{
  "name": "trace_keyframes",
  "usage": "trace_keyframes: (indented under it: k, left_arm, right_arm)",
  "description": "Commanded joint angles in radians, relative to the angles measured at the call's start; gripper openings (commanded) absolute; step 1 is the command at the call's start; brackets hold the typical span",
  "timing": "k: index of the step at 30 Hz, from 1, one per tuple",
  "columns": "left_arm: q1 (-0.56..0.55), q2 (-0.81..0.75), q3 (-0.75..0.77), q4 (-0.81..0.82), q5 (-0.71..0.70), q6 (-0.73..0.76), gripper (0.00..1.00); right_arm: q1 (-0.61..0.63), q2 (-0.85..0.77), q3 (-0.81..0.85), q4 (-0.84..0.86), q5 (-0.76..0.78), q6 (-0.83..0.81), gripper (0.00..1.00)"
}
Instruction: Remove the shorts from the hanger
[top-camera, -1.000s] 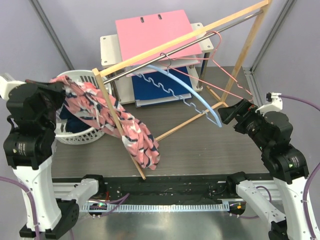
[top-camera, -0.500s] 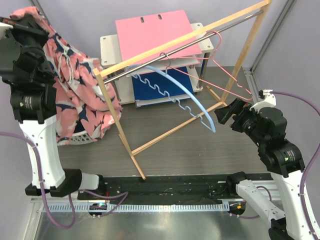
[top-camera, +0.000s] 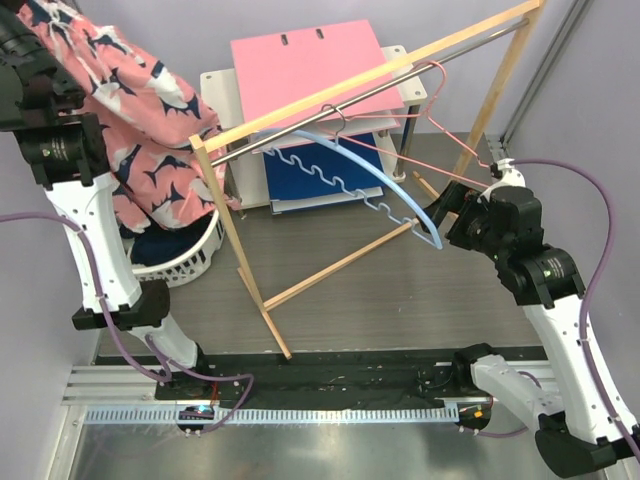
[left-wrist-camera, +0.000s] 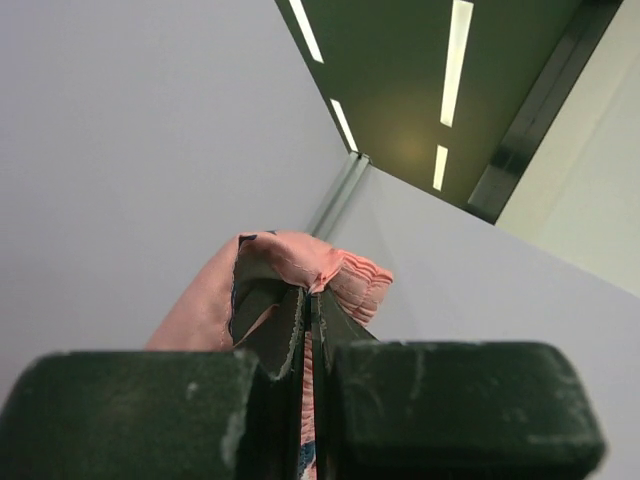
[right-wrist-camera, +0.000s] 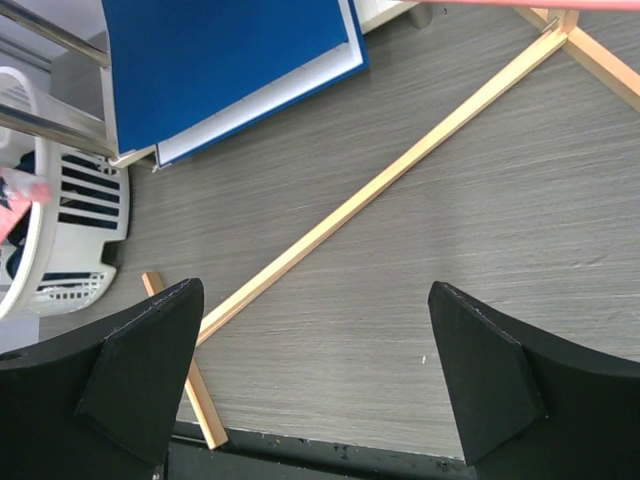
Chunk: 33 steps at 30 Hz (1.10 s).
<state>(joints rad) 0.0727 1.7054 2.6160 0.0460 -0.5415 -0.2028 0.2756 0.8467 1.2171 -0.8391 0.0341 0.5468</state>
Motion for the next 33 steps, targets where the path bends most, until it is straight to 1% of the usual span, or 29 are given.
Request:
trace_keyframes:
  k: [1, 4, 5, 7, 8, 11, 13, 14, 15, 17, 18, 20, 21, 23, 24, 25, 26, 27, 30, 32, 33]
  left_arm:
    - [0.091, -0.032, -0.048, 0.115, 0.018, -0.062, 0.01]
    - [0.110, -0.032, -0.086, 0.060, 0.044, -0.167, 0.01]
    - [0.111, -0.029, -0.089, 0.039, 0.055, -0.229, 0.01]
    - [0.114, -0.026, -0.132, 0.025, 0.098, -0.276, 0.01]
    - [0.114, -0.026, -0.143, 0.011, 0.119, -0.327, 0.01]
    - [0.121, -0.020, -0.171, -0.082, 0.158, -0.417, 0.01]
    - [0.125, -0.016, -0.210, -0.139, 0.195, -0.515, 0.01]
    - [0.127, -0.020, -0.227, -0.150, 0.253, -0.550, 0.01]
    - [0.127, -0.023, -0.247, -0.153, 0.285, -0.608, 0.00]
    - [0.127, -0.023, -0.298, -0.172, 0.351, -0.665, 0.00]
    - [0.130, -0.018, -0.306, -0.187, 0.406, -0.719, 0.01]
    - [0.139, 0.003, -0.306, -0.213, 0.472, -0.768, 0.01]
    - [0.151, 0.011, -0.301, -0.224, 0.536, -0.786, 0.01]
    - [0.170, 0.007, -0.312, -0.256, 0.595, -0.852, 0.01]
    - [0.199, -0.007, -0.361, -0.293, 0.607, -0.881, 0.01]
    - [0.211, -0.033, -0.410, -0.305, 0.612, -0.924, 0.00]
    - [0.222, -0.097, -0.472, -0.302, 0.608, -0.947, 0.00]
    - [0.240, -0.142, -0.617, -0.275, 0.601, -0.967, 0.01]
    - [0.245, -0.264, -0.840, -0.261, 0.601, -1.011, 0.00]
    - [0.245, -0.299, -0.904, -0.293, 0.638, -1.001, 0.01]
    - [0.245, -0.335, -0.954, -0.361, 0.629, -0.991, 0.01]
  right_arm:
    - [0.005, 0.031, 0.041, 0.021, -0.011, -0.005, 1.00]
    - [0.002, 0.046, 0.047, 0.024, -0.005, 0.002, 1.00]
    - [0.002, 0.055, 0.047, 0.026, -0.002, 0.005, 1.00]
    - [0.002, 0.058, 0.045, 0.028, -0.005, 0.015, 1.00]
    - [0.004, 0.058, 0.042, 0.032, -0.007, 0.022, 0.99]
    - [0.002, 0.046, 0.035, 0.032, -0.013, 0.028, 0.99]
    - [0.004, 0.034, 0.027, 0.031, -0.011, 0.033, 0.99]
    - [0.002, 0.025, 0.018, 0.032, -0.010, 0.036, 0.99]
    - [0.002, 0.020, 0.015, 0.032, -0.010, 0.035, 0.99]
    - [0.004, 0.014, 0.013, 0.034, -0.013, 0.038, 0.99]
    - [0.004, 0.012, 0.012, 0.034, -0.014, 0.036, 0.99]
    - [0.004, 0.009, 0.010, 0.032, -0.020, 0.035, 0.99]
    - [0.004, 0.006, 0.009, 0.032, -0.022, 0.031, 0.99]
    - [0.002, 0.006, -0.002, 0.034, -0.020, 0.030, 1.00]
    - [0.002, 0.006, -0.004, 0.034, -0.057, 0.030, 0.99]
    - [0.002, 0.005, -0.007, 0.035, -0.062, 0.028, 0.99]
    - [0.004, 0.009, -0.008, 0.035, -0.068, 0.025, 0.99]
    - [0.002, 0.009, -0.008, 0.037, -0.071, 0.024, 1.00]
    - [0.004, 0.021, -0.013, 0.038, -0.092, 0.019, 0.99]
    - [0.002, 0.032, -0.017, 0.043, -0.106, 0.019, 0.99]
    - [0.002, 0.038, -0.019, 0.049, -0.121, 0.021, 0.99]
